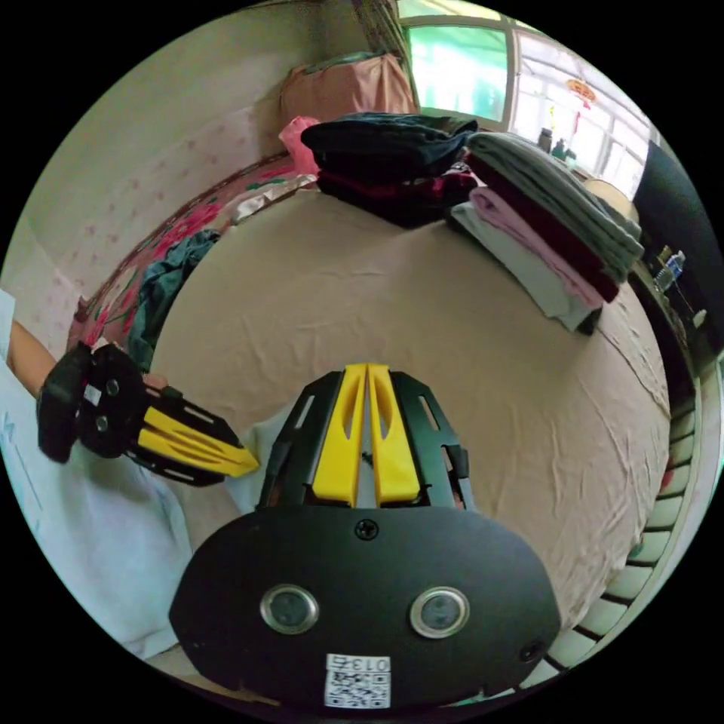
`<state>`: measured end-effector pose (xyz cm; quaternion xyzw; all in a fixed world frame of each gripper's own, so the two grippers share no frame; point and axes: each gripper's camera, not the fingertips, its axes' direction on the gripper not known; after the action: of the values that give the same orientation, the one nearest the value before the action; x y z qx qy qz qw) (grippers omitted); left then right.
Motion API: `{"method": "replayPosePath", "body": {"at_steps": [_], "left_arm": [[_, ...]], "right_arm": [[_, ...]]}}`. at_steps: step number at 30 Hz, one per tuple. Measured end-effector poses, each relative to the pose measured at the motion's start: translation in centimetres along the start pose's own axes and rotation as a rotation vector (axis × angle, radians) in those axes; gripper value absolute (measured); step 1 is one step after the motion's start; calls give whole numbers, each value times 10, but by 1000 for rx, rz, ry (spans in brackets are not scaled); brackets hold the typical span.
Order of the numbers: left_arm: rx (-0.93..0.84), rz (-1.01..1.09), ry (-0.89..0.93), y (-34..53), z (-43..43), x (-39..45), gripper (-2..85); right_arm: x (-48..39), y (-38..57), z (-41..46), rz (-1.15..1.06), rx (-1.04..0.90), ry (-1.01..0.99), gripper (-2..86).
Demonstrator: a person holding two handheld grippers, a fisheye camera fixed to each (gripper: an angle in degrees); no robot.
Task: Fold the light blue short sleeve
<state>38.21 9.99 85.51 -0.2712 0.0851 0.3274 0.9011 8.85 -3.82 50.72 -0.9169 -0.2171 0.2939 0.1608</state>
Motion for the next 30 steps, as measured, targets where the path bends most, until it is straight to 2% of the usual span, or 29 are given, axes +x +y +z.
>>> {"method": "replayPosePath", "body": {"at_steps": [4,5,8,10,13,15,19,23,30], "left_arm": [[-36,-31,15,9,11,-12,-3],[-37,-39,21,11,13,-14,-3],[-2,-88,52,21,15,-26,-1],[12,-124,89,30,15,-38,3],[63,-226,105,50,6,-56,19],[101,-325,153,65,4,-72,42],[132,-469,345,84,18,-102,73],[119,-462,359,83,26,-111,80],[98,-500,364,84,38,-121,78]], "right_arm": [[8,-34,57,-21,-183,-39,3],[15,-36,61,-19,-128,-59,3],[40,-45,67,100,-128,-186,6],[48,-51,66,135,-134,-205,10],[52,-61,42,38,9,-181,32],[53,-73,36,-70,14,-192,51],[45,-106,55,-330,-161,-256,71],[41,-130,78,-490,-285,-306,79],[42,-156,101,-579,-383,-365,77]]}}
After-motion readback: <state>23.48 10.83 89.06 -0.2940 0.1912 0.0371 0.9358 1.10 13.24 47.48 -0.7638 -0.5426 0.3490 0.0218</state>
